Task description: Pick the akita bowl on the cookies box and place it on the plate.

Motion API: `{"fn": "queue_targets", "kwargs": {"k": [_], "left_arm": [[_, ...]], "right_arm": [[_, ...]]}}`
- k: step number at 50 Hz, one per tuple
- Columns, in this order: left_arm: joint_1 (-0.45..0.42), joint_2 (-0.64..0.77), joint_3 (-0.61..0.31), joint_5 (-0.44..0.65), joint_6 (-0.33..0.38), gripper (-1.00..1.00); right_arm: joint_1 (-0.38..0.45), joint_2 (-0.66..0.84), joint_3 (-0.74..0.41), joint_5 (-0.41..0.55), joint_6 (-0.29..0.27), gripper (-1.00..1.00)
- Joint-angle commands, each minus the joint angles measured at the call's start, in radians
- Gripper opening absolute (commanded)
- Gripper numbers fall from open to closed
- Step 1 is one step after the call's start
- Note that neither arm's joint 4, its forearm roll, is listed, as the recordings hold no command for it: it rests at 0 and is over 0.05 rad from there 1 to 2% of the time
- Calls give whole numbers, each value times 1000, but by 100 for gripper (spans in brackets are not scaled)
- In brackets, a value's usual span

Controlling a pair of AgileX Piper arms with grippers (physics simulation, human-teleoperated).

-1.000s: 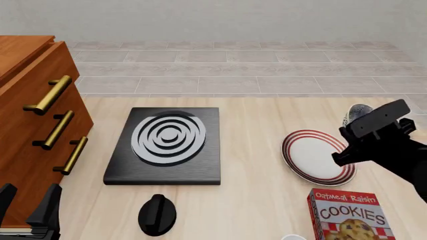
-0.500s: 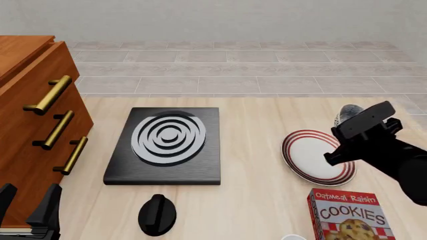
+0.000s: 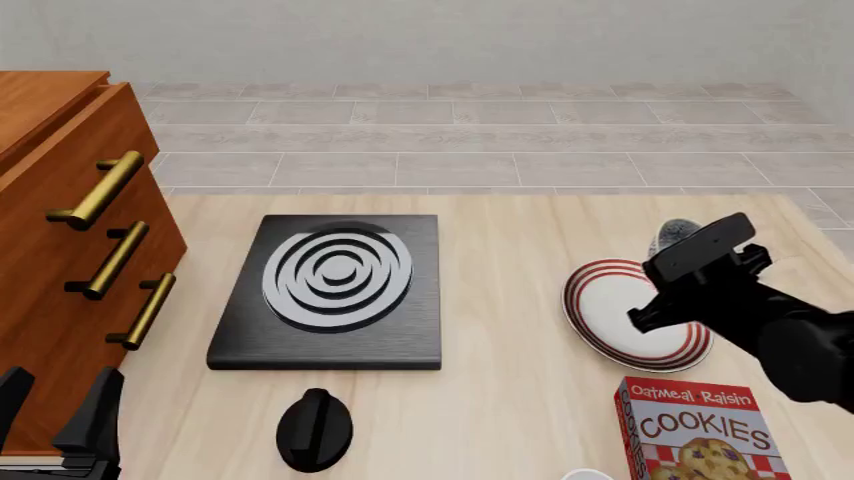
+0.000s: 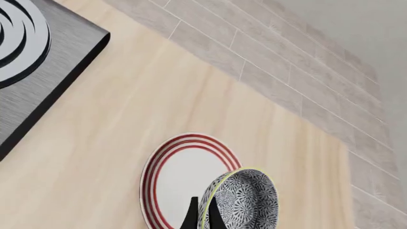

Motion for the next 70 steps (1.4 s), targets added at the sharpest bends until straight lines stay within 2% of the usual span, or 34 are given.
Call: {"fn": "queue_targets", "kwargs": {"k": [1,8,16,35,56,70], "left_arm": [[0,0,0,0,0,100],[0,0,0,0,0,100],[0,0,0,0,0,100],[0,0,0,0,0,100],[0,0,0,0,0,100],[0,0,0,0,0,100]], "right_arm": [[6,41,4,-42,17,-100],[11,64,11,-63,21,-100],[-6,81,32,-101,-13,-100],[-25,131,37,-139,-30,-100],[-23,192,43,-198,-110,-100],[-20,223,43,-222,-135,-100]]}}
